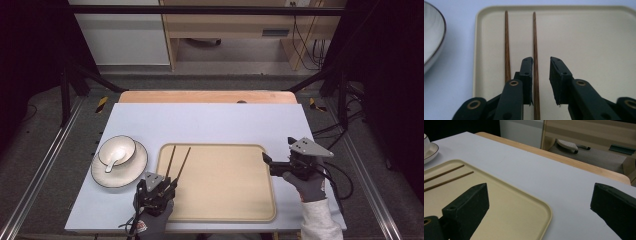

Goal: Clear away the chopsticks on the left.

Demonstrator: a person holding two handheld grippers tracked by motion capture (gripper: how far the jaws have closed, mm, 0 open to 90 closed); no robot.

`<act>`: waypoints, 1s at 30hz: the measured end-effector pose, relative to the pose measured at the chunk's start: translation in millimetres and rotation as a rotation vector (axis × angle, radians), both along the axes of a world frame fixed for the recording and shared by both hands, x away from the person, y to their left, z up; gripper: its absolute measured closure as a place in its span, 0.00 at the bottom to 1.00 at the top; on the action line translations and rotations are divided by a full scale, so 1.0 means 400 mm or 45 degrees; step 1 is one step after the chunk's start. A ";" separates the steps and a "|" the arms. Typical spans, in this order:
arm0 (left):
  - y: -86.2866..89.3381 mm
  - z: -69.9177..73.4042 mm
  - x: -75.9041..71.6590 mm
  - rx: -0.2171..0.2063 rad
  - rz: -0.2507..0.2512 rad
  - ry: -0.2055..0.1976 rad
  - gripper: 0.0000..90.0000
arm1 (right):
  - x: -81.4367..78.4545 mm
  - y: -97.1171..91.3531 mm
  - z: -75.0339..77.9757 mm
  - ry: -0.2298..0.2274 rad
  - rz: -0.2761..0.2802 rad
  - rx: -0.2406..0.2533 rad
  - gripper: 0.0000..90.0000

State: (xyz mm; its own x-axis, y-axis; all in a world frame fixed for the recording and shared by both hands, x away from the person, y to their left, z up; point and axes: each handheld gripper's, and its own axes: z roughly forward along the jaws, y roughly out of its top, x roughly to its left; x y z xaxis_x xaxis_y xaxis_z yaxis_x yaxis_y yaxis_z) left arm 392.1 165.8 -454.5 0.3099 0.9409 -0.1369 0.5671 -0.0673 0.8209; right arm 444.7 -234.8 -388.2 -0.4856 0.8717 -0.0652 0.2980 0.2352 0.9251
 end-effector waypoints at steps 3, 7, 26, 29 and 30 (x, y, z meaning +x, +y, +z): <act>0.009 0.034 0.006 -0.022 -0.028 -0.042 0.75 | -0.002 -0.002 0.002 0.000 -0.004 0.006 0.02; 0.024 0.086 0.017 -0.043 -0.097 -0.108 0.69 | -0.003 -0.005 0.004 -0.004 -0.008 0.011 0.02; 0.197 0.149 0.061 0.010 -0.295 -0.181 0.36 | -0.005 -0.019 0.008 -0.020 -0.028 0.039 0.02; 0.215 0.136 0.064 0.022 -0.293 -0.180 0.34 | -0.004 -0.018 0.007 -0.019 -0.024 0.041 0.02; 0.219 0.133 0.063 0.015 -0.287 -0.181 0.34 | -0.003 -0.018 0.006 -0.018 -0.023 0.044 0.02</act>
